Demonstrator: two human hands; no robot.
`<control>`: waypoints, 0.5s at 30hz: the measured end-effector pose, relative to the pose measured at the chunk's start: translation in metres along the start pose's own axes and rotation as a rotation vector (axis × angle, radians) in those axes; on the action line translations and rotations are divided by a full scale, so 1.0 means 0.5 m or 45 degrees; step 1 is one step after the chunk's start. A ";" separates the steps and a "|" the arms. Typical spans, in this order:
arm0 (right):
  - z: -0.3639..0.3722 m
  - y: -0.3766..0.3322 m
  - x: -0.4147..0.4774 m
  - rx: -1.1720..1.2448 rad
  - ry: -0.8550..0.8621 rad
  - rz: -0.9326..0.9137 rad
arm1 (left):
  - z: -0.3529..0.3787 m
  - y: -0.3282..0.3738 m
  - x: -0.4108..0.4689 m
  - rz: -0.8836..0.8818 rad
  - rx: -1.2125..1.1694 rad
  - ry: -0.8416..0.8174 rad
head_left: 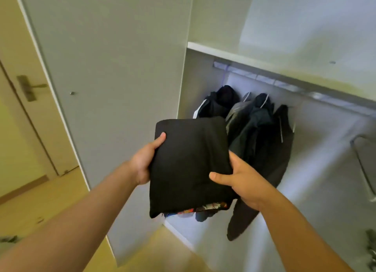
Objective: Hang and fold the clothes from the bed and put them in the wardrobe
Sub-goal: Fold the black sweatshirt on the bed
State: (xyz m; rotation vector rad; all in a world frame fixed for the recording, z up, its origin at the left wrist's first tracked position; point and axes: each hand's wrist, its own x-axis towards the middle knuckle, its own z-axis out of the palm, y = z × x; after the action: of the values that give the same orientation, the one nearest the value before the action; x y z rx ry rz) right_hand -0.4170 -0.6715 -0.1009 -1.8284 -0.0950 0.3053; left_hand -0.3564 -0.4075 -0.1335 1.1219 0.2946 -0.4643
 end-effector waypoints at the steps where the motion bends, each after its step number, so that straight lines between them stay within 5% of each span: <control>1: -0.022 -0.032 -0.005 -0.011 0.043 -0.060 | 0.035 0.038 -0.002 0.069 0.032 -0.033; 9: -0.133 -0.290 -0.072 -0.184 0.386 -0.490 | 0.231 0.289 -0.062 0.628 0.128 -0.227; 15: -0.288 -0.460 -0.045 -0.038 0.987 -0.533 | 0.404 0.438 -0.045 0.663 0.151 -0.373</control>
State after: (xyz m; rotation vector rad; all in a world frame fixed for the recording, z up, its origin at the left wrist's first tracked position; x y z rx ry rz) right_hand -0.3800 -0.7471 0.1583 -1.7885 0.0617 -0.7005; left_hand -0.2679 -0.5096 0.1327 1.1764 -0.2828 -0.1768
